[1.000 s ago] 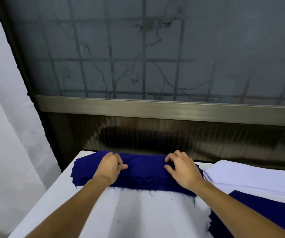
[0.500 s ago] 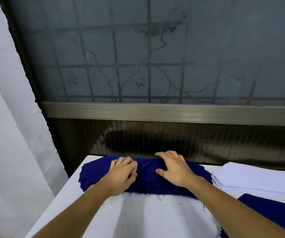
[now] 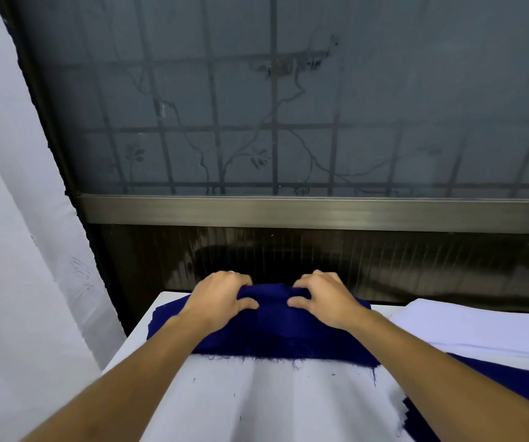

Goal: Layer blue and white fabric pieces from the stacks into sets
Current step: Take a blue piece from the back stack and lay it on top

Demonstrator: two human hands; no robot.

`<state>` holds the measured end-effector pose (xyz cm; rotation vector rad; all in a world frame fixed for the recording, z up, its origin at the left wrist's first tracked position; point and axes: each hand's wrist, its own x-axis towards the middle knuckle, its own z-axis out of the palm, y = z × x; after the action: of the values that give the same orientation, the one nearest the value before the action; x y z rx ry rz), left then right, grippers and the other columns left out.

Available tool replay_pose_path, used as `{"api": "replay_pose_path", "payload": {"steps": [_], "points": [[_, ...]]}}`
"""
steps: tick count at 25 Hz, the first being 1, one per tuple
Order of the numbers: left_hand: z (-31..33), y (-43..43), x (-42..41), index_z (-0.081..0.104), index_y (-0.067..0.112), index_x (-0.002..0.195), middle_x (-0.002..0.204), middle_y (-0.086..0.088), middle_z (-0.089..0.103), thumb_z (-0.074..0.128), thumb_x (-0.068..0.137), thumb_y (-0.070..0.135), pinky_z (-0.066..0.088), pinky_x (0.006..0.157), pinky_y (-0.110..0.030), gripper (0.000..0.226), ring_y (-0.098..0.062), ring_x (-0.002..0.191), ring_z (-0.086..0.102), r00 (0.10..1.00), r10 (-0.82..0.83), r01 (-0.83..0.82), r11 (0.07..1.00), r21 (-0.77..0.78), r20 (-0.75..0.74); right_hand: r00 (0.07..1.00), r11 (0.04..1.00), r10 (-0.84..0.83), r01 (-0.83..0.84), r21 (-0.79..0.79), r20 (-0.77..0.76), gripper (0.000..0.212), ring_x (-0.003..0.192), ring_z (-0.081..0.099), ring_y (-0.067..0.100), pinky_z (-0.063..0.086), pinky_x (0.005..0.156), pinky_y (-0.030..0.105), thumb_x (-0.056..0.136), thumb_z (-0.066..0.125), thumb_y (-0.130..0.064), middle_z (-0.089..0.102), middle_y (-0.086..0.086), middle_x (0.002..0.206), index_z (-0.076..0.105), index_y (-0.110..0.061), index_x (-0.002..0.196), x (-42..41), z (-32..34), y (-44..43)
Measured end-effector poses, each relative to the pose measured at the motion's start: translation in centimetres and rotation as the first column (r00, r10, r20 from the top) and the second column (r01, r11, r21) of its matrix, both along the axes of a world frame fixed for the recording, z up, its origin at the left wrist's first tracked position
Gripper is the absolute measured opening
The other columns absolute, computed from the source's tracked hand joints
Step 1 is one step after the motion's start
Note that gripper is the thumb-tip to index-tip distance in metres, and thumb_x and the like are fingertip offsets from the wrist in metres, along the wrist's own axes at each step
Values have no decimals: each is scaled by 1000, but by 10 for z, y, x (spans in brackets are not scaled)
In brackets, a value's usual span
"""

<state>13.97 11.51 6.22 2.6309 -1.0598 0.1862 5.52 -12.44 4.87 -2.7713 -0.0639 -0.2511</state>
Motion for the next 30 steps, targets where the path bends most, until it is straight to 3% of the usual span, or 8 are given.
{"api": "replay_pose_path", "payload": {"steps": [5,9,11,16,19,24,27,30], "points": [[7,46,4,67,32,119,112,11,68,64,95,49,55,80,-28,30,-7,97,63,982,163,-163,987,9,-95,992,978,-118,122,-171,33,33,115,53,13,30,109,37,99,58,-46,65,-12,117,68,-30,126,-40,17,-49],[23,63,-5,67,29,122,107,8,70,60,98,43,60,80,-32,29,-6,89,66,957,180,-226,955,-194,-227,970,950,-219,236,-203,104,34,113,53,13,36,102,35,99,57,-48,67,-11,115,69,-28,123,-73,32,-75],[34,66,-14,68,27,119,100,9,70,61,99,39,61,81,-33,25,-9,88,68,950,154,-233,929,-288,-273,952,948,-282,296,-114,122,32,110,58,14,44,100,37,98,60,-46,70,-9,113,71,-25,119,-91,40,-82],[45,66,-50,69,15,126,119,-2,69,66,96,36,55,96,-38,36,-22,113,63,931,239,-346,821,-454,-277,916,847,-394,333,415,69,17,80,70,21,59,80,48,98,65,-31,74,2,85,73,-17,93,-143,51,-91],[40,68,-72,71,21,114,106,6,68,63,99,32,54,82,-28,20,-21,108,64,926,224,-356,786,-505,-304,894,734,-442,314,601,72,12,88,71,22,60,83,46,99,64,-25,75,2,92,73,-18,96,-172,49,-91],[31,60,-120,71,22,110,97,8,68,57,103,26,55,72,-26,16,-14,91,65,910,235,-402,702,-588,-342,890,646,-447,251,721,90,14,94,70,19,60,79,34,101,60,-22,74,0,99,73,-17,103,-212,42,-90],[22,56,-145,71,18,107,100,1,69,62,100,28,58,70,-30,16,-20,93,67,886,261,-455,641,-618,-382,889,665,-440,224,712,131,17,95,67,10,49,69,11,102,59,-24,74,-5,100,74,-18,104,-235,36,-96],[5,53,-170,71,13,110,106,-2,68,58,102,25,52,68,-22,20,-19,95,64,892,295,-449,656,-607,-342,900,691,-416,220,689,130,18,90,67,4,46,64,7,102,58,-25,74,-12,95,75,-22,100,-263,24,-100]]}}
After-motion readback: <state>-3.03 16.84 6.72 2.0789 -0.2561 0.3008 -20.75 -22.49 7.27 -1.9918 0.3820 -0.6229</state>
